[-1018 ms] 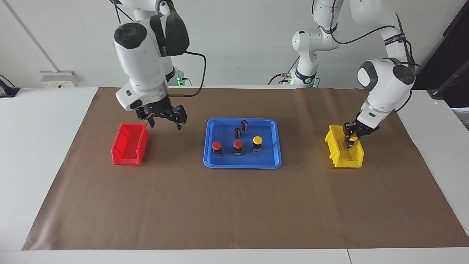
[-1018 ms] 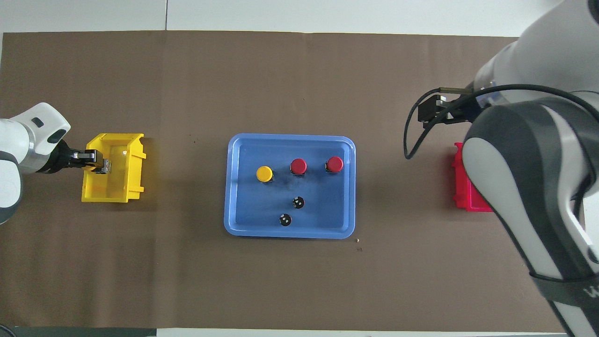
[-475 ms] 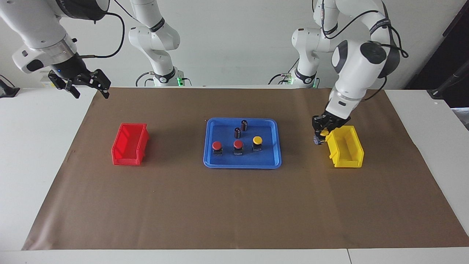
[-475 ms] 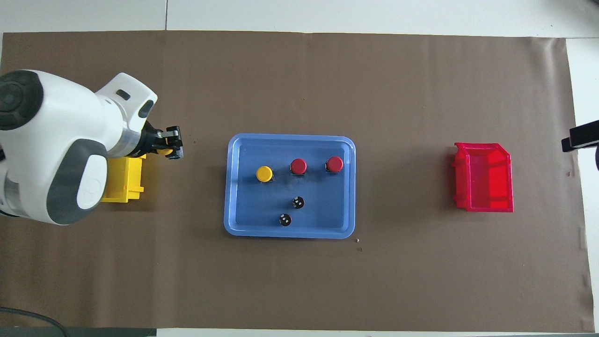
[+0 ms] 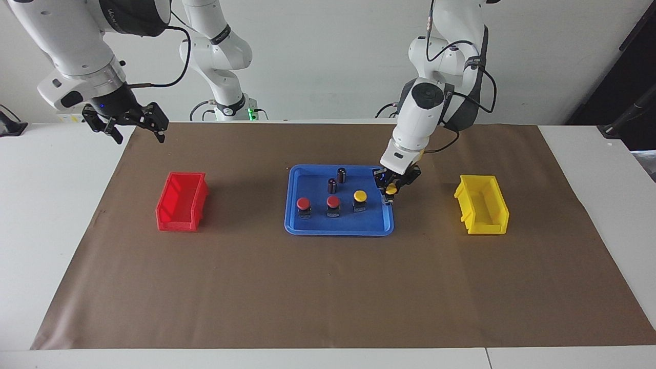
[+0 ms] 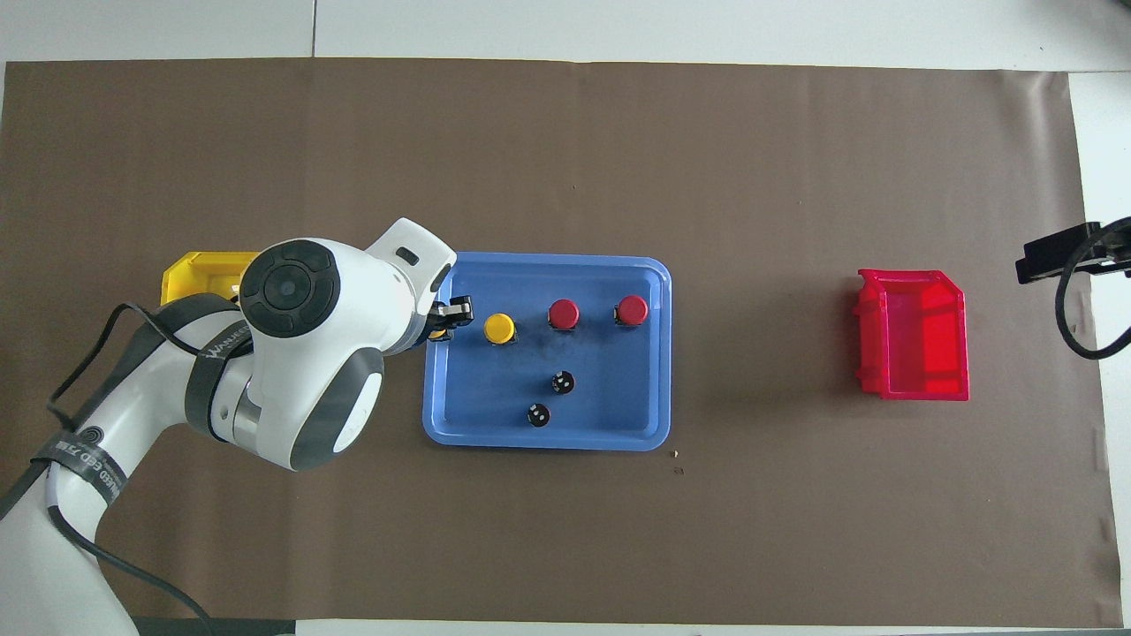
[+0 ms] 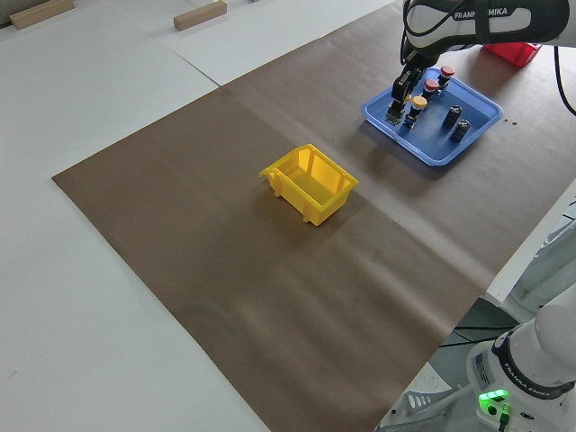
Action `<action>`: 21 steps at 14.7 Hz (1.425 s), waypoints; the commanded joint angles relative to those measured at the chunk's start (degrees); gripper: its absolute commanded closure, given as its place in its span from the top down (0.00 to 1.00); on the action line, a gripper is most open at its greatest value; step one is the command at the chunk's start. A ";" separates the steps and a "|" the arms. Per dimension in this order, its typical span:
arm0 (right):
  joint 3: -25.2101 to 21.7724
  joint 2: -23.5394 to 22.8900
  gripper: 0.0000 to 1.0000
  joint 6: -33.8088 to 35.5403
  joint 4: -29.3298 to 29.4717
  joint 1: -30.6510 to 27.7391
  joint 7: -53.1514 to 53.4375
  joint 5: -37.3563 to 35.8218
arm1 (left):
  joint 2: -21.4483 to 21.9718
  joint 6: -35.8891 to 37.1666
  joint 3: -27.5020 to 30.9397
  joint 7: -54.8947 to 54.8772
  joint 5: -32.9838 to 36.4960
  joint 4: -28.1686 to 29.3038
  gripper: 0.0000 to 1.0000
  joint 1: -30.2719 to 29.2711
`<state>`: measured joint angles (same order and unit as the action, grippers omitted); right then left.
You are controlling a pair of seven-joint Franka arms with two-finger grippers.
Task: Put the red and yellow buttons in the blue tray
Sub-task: 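Place the second yellow button in the tray with the left gripper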
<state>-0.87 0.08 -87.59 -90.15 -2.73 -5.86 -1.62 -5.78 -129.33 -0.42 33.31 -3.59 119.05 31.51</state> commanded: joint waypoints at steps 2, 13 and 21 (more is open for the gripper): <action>-0.36 -0.25 1.00 -0.83 -1.17 0.70 0.15 -0.75 | -2.04 -3.64 1.04 1.32 -0.89 1.18 0.01 2.24; -0.09 1.33 1.00 0.93 -1.52 0.35 0.24 -0.40 | -1.96 -3.83 1.21 0.70 -0.89 0.76 0.82 1.71; 0.08 1.33 1.00 2.33 -1.44 0.62 0.15 -0.40 | 0.57 26.23 1.92 -22.92 -0.19 -18.68 1.00 -10.93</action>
<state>-0.89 0.35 -85.65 -90.45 -2.17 -5.86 -1.63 -6.47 -106.91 1.65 15.97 -3.58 102.34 24.44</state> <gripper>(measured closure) 0.000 0.000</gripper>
